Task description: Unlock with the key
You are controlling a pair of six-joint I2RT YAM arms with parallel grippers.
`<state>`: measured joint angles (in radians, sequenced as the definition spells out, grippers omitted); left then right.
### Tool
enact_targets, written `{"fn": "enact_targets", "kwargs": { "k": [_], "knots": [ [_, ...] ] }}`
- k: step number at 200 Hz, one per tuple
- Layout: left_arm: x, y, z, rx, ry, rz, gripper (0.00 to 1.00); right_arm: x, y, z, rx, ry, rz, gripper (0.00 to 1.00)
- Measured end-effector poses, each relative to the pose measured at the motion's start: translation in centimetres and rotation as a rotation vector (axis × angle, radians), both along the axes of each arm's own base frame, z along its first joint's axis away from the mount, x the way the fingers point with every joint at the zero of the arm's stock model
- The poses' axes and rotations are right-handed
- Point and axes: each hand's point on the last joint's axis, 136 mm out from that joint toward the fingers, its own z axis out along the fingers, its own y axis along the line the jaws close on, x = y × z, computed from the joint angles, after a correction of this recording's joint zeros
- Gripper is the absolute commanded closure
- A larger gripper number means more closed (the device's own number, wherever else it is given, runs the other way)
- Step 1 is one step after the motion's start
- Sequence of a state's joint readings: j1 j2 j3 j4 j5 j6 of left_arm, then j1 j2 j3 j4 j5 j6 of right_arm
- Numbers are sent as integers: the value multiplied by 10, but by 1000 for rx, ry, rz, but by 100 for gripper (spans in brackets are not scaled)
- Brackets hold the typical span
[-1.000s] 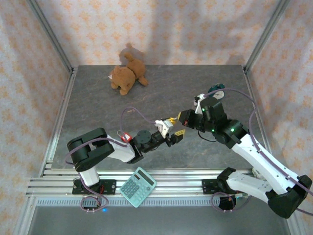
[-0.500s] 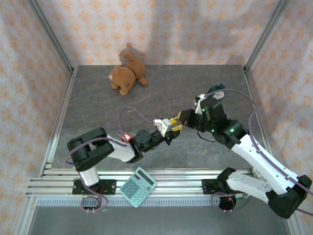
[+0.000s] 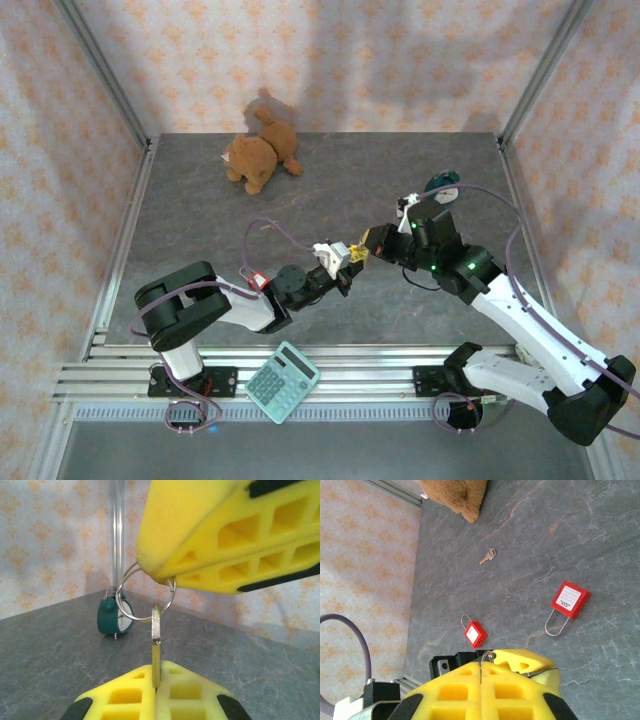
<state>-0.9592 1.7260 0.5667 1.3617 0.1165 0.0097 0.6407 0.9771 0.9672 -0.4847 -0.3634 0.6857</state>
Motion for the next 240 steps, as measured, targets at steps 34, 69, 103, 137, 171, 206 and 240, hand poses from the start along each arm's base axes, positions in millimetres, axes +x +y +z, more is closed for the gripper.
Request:
{"fn": "enact_targets", "kwargs": {
  "k": [34, 69, 103, 137, 171, 206, 240],
  "knots": [
    [-1, 1, -1, 5, -2, 1, 100, 0, -1, 0, -1, 0, -5, 100],
    [-3, 3, -3, 14, -3, -6, 100, 1, -9, -4, -37, -4, -31, 100],
    [-7, 7, -3, 18, -7, -17, 100, 5, -21, -8, -61, -8, -60, 100],
    [-5, 12, -9, 29, 9, -24, 100, 4, -25, -26, -86, 22, -68, 100],
    [-8, 12, -11, 28, 16, -37, 100, 4, -27, -27, -92, 22, -73, 100],
    [-6, 15, -7, 22, 13, -34, 100, 9, -31, -29, -107, 16, -77, 100],
    [-2, 20, -12, 53, 48, -29, 100, 17, -29, -43, -146, 38, -58, 91]
  ]
}}
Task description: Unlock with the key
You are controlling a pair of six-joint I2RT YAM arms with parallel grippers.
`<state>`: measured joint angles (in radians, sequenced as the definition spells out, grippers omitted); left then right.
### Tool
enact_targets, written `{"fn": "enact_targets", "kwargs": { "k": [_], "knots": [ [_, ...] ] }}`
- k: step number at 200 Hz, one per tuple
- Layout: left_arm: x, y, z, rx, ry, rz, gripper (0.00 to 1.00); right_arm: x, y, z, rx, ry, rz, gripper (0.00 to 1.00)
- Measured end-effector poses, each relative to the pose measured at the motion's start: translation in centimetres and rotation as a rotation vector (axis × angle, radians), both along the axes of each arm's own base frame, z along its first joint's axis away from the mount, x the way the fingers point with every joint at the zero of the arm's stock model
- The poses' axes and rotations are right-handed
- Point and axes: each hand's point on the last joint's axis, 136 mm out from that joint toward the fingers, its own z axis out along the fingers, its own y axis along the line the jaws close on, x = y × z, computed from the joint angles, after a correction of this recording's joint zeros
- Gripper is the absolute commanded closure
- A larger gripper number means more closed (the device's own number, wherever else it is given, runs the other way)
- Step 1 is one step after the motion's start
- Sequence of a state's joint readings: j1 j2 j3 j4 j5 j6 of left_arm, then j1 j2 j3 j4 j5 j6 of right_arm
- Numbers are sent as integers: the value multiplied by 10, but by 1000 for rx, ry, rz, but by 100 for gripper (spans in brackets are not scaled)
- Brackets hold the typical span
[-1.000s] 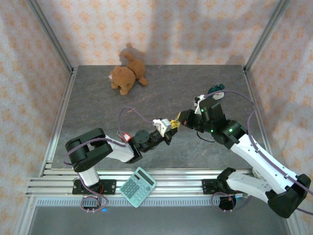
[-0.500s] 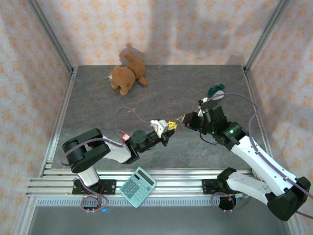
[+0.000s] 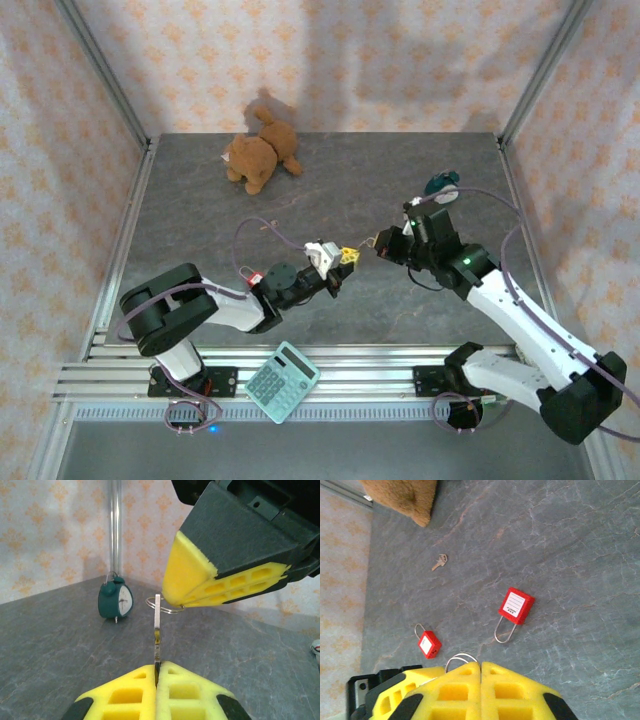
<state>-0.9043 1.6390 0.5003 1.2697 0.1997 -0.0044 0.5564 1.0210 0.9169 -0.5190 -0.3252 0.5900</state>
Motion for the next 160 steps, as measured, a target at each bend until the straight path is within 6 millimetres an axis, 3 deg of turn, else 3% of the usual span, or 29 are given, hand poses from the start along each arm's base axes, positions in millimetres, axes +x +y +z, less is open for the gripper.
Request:
{"fn": "enact_targets", "kwargs": {
  "k": [25, 54, 77, 88, 96, 129, 160],
  "knots": [
    [-1, 7, 4, 43, 33, 7, 100, 7, 4, 7, -10, -17, 17, 79],
    [-4, 19, 28, 99, 72, 33, 100, 19, 2, 32, -9, -100, 9, 79],
    [-3, 27, 45, 155, 105, 63, 100, 28, 2, 39, -2, -160, 0, 77],
    [-2, 32, 47, 190, 131, 74, 100, 30, 2, 39, 10, -205, -1, 48],
    [-1, 35, 46, 215, 152, 81, 100, 30, 1, 35, 21, -232, -2, 37],
    [7, 57, 20, 321, 281, 113, 100, 28, -3, -3, 26, -211, -29, 31],
    [17, 74, -1, 299, 428, 94, 100, 31, 7, 6, 65, -279, 46, 30]
  ]
}}
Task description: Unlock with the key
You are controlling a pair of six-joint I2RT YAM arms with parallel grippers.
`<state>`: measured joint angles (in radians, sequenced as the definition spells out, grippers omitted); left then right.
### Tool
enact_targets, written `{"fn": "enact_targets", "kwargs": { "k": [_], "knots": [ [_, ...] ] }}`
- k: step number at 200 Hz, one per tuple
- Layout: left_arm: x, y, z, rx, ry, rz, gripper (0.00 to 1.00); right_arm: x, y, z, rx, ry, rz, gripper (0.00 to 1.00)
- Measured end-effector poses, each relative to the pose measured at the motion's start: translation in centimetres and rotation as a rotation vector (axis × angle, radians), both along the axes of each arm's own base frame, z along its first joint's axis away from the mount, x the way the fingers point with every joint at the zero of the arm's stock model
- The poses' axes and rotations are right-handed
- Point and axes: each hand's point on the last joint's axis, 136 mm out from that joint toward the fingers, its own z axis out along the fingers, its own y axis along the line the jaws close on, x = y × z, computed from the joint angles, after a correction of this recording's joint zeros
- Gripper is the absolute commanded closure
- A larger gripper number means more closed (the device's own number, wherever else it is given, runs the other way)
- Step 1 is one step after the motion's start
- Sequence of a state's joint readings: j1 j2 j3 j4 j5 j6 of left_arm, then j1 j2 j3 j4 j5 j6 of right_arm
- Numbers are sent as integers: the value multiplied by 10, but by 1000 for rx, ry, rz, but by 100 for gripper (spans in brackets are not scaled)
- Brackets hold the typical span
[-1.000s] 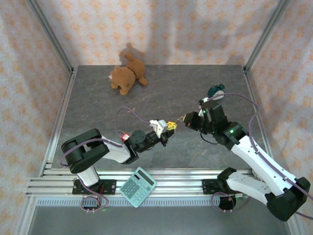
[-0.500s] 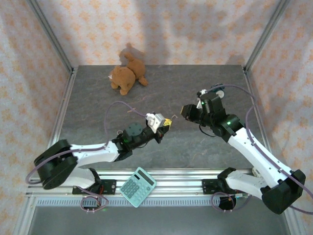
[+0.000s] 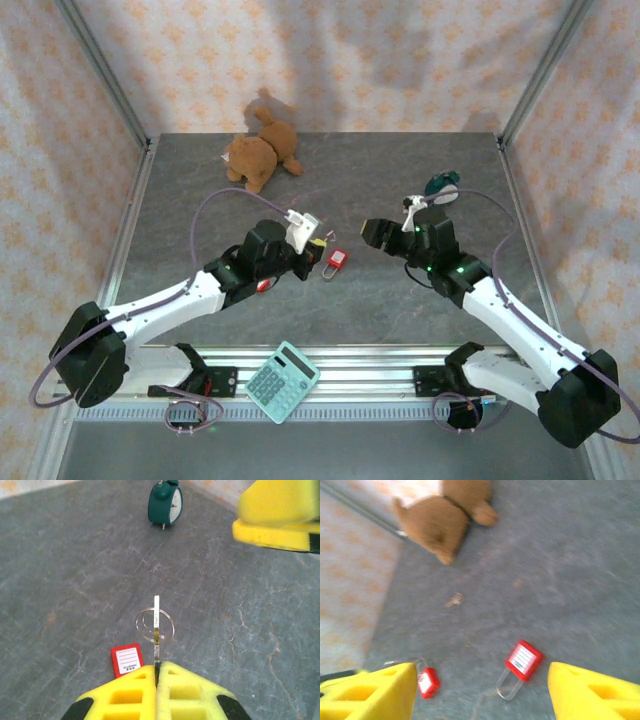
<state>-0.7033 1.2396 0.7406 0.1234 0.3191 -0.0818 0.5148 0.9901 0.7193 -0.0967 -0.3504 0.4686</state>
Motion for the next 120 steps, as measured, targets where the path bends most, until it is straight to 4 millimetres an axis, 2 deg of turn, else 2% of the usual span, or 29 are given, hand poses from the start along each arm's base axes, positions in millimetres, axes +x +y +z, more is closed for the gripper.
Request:
{"fn": "enact_targets", "kwargs": {
  "k": [19, 50, 77, 120],
  "knots": [
    [1, -4, -6, -58, 69, -30, 100, -11, 15, -2, 58, -67, 114, 31],
    [-5, -29, -3, -208, 159, -130, 100, -31, 29, -20, 101, -76, 248, 31],
    [-8, -42, 8, -322, 207, -190, 100, -37, 35, -9, 116, -122, 309, 32],
    [-16, -49, 28, -416, 219, -258, 100, -44, 36, 3, 121, -173, 343, 37]
  ]
}}
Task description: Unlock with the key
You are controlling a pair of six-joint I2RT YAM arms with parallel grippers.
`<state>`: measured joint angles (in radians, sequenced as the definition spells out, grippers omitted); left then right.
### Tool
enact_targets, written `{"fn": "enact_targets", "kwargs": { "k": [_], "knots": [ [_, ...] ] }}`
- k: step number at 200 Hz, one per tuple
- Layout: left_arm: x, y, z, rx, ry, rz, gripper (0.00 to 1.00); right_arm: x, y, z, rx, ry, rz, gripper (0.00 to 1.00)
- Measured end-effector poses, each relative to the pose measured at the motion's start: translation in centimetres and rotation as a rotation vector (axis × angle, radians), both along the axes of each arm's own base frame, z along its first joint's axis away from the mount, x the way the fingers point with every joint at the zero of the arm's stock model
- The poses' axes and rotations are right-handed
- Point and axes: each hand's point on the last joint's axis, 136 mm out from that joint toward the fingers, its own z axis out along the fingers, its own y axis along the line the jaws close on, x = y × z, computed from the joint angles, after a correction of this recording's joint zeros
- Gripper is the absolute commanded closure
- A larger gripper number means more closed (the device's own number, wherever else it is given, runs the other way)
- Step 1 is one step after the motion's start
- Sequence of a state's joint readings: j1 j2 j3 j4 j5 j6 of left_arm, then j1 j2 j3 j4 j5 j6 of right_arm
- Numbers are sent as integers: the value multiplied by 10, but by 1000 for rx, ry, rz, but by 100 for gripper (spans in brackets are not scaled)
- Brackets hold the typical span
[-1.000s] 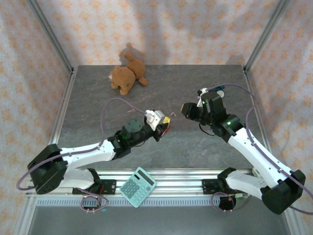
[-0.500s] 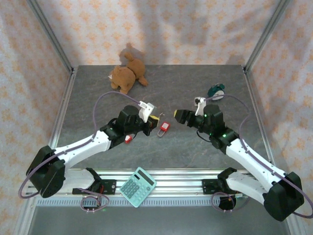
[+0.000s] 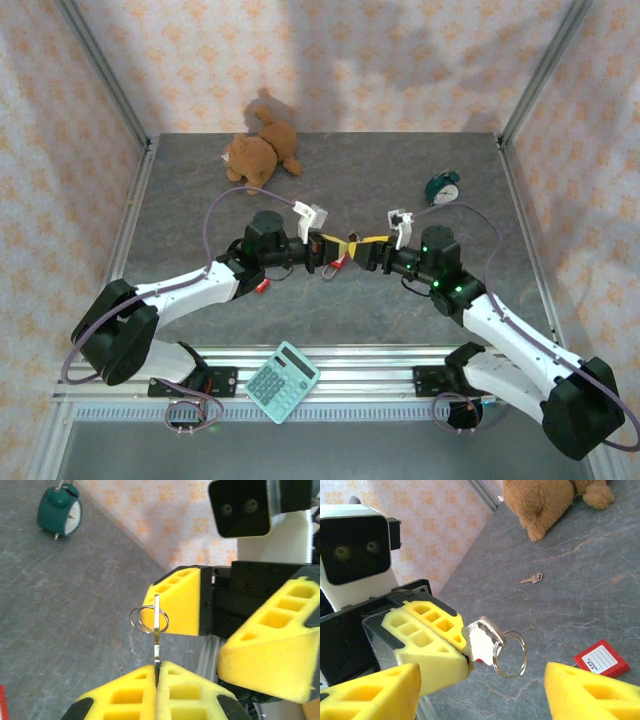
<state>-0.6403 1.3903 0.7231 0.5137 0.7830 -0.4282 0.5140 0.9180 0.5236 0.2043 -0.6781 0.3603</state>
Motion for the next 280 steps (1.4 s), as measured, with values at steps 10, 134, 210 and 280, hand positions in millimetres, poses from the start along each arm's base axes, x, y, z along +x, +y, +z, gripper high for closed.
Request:
{"fn": "enact_targets", "kwargs": {
  "k": [10, 134, 210, 280],
  "knots": [
    [-3, -1, 2, -15, 4, -15, 100, 0, 0, 0, -2, -5, 4, 39],
    [-17, -4, 3, -44, 39, -90, 100, 3, 8, 16, 14, -27, 39, 72],
    [-17, -8, -3, -56, 58, -111, 100, 2, 8, 11, 9, -8, 53, 88],
    [-13, -8, -12, -29, 63, -94, 43, 5, 4, 8, -5, 4, 20, 94]
  ]
}}
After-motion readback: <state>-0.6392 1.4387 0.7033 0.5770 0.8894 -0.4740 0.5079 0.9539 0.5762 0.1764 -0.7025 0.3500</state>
